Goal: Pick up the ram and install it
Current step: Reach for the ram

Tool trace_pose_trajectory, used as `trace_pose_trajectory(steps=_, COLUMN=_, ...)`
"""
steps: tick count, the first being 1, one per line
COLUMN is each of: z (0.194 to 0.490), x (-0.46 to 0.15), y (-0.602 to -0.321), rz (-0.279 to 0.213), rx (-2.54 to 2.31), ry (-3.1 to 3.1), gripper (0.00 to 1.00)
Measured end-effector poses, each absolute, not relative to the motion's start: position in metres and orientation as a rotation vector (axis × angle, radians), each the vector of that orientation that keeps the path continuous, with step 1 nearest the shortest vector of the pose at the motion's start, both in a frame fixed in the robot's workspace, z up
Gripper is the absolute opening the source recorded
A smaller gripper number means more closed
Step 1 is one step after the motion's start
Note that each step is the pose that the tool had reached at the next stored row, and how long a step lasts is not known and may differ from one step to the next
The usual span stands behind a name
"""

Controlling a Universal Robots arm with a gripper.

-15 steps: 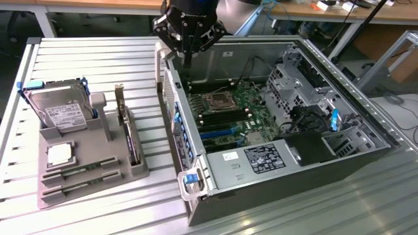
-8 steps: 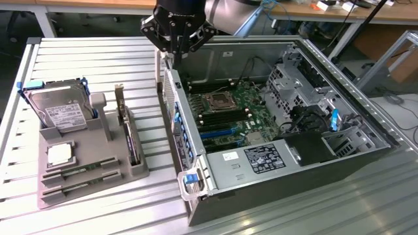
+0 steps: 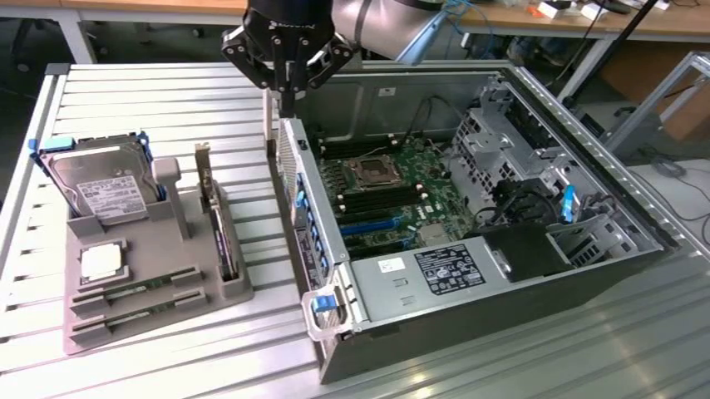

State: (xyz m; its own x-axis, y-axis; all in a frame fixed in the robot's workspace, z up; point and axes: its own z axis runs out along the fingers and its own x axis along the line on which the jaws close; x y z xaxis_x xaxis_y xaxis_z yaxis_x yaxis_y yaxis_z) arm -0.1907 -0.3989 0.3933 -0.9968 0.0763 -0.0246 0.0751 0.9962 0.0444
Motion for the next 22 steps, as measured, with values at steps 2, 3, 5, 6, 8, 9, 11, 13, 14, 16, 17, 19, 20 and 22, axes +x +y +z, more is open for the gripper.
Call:
trace_pose_trajectory(steps=2, z=0.393, x=-0.193, y=-0.399, rz=0.068, rx=0.118, ry=3.112, gripper=0.1)
trace_pose_trajectory(steps=3, z=0.393, x=-0.195, y=-0.399, rz=0.068, rx=0.118, ry=3.112, gripper=0.1)
trace_pose_trajectory(steps=5, z=0.393, x=-0.199, y=-0.399, rz=0.068, rx=0.118, ry=3.112, gripper=0.1)
trace_pose_trajectory(steps=6, z=0.393, x=-0.201, y=-0.399, rz=0.068, rx=0.118, ry=3.112, gripper=0.1)
trace_pose_trajectory(steps=8, z=0.393, x=-0.203, y=-0.399, rz=0.068, rx=0.118, ry=3.112, gripper=0.1)
trace_pose_trajectory(steps=9, z=0.393, x=-0.204, y=-0.399, rz=0.068, rx=0.118, ry=3.112, gripper=0.1)
trace_pose_trajectory(steps=11, z=0.393, x=-0.205, y=-0.399, rz=0.068, rx=0.118, ry=3.112, gripper=0.1)
trace_pose_trajectory(steps=13, z=0.393, x=-0.208, y=-0.399, rz=0.068, rx=0.118, ry=3.112, gripper=0.1)
trace_pose_trajectory(steps=14, z=0.393, x=-0.21, y=-0.399, rz=0.068, rx=0.118, ry=3.112, gripper=0.1)
trace_pose_trajectory(steps=16, z=0.393, x=-0.212, y=-0.399, rz=0.068, rx=0.118, ry=3.112, gripper=0.1)
trace_pose_trajectory(steps=17, z=0.393, x=-0.213, y=-0.399, rz=0.068, rx=0.118, ry=3.112, gripper=0.1)
trace_pose_trajectory(steps=19, z=0.393, x=-0.216, y=-0.399, rz=0.068, rx=0.118, ry=3.112, gripper=0.1)
trace_pose_trajectory(steps=20, z=0.393, x=-0.218, y=-0.399, rz=0.068, rx=0.118, ry=3.112, gripper=0.1)
trace_pose_trajectory(steps=22, z=0.393, x=-0.221, y=-0.399, rz=0.068, rx=0.118, ry=3.112, gripper=0.1)
